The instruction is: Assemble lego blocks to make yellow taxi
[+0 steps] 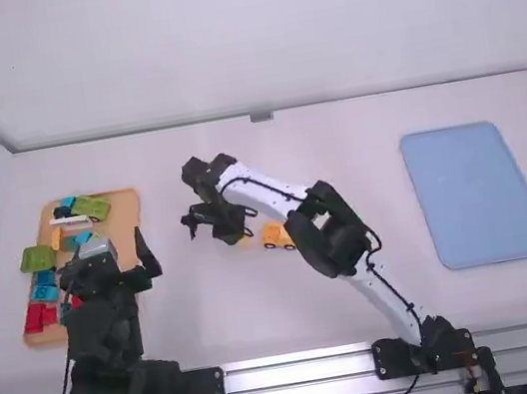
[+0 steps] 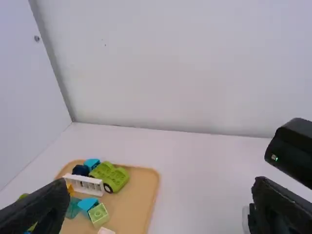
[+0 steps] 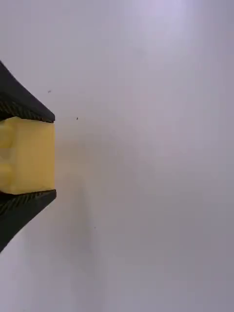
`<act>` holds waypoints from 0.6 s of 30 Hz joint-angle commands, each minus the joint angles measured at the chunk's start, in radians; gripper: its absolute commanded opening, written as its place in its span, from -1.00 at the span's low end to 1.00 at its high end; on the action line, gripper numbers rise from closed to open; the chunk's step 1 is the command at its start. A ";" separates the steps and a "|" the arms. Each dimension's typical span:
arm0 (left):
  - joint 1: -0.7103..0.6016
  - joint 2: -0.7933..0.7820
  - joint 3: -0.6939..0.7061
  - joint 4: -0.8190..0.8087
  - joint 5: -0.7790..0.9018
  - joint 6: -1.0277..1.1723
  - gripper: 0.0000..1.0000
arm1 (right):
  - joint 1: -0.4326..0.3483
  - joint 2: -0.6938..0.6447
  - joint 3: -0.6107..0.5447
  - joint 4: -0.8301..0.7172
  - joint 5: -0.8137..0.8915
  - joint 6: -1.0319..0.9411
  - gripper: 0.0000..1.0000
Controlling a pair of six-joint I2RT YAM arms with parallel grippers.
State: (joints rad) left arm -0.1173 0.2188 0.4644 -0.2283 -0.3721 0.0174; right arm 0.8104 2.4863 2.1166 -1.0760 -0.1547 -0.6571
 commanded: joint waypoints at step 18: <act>-0.006 -0.007 -0.011 -0.002 -0.011 -0.014 0.98 | -0.005 0.013 0.026 0.012 -0.002 -0.006 0.50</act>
State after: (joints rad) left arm -0.1173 0.2184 0.4644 -0.2291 -0.3721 0.0139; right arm 0.8085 2.4870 2.0914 -1.0615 -0.1539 -0.6590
